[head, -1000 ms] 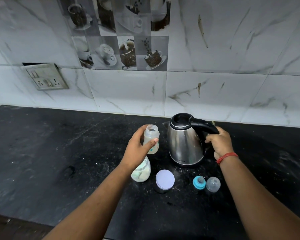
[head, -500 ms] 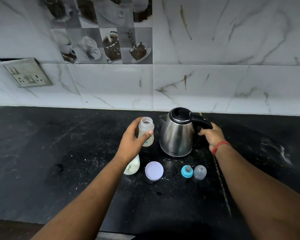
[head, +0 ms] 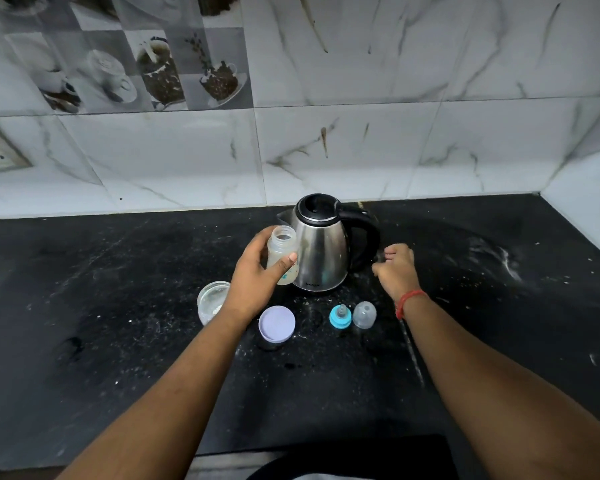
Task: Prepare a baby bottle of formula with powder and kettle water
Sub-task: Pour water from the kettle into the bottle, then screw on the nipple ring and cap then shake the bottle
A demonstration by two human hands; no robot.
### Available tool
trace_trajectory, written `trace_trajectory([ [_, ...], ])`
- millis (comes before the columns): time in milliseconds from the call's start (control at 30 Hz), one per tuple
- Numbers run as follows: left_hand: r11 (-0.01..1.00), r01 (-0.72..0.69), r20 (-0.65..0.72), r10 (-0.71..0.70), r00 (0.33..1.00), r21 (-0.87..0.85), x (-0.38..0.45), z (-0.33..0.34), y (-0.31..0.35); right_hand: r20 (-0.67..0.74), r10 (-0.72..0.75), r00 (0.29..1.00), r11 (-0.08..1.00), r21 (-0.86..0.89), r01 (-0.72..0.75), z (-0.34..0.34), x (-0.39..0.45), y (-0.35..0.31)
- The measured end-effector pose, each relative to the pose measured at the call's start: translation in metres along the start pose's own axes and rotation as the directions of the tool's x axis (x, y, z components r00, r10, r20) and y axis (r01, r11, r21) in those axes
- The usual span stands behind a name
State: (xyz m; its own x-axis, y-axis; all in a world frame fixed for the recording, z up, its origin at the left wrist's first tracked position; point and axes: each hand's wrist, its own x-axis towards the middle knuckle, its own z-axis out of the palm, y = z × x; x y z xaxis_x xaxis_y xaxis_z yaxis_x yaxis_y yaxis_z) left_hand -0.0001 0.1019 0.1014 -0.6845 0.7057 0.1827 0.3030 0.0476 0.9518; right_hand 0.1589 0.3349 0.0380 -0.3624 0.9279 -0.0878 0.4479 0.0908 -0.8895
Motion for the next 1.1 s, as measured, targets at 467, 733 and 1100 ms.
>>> trace_trajectory([
  [467, 1.0, 0.017, 0.069, -0.018, 0.997, 0.013, -0.012, 0.009, -0.003, 0.551, -0.087, 0.83, 0.82, -0.433, 0.373, -0.002, -0.044, 0.04],
  [733, 0.999, 0.019, 0.078, -0.023, 0.997, 0.05, -0.015, 0.007, -0.006, 0.632, -0.176, 0.755, 0.48, -0.615, 0.626, 0.022, -0.058, 0.043],
  [1100, 0.999, 0.002, 0.061, -0.005, 0.998, 0.051, -0.022, 0.0, -0.012, 0.337, -0.364, 0.868, 0.861, -0.233, 0.452, 0.027, -0.071, -0.015],
])
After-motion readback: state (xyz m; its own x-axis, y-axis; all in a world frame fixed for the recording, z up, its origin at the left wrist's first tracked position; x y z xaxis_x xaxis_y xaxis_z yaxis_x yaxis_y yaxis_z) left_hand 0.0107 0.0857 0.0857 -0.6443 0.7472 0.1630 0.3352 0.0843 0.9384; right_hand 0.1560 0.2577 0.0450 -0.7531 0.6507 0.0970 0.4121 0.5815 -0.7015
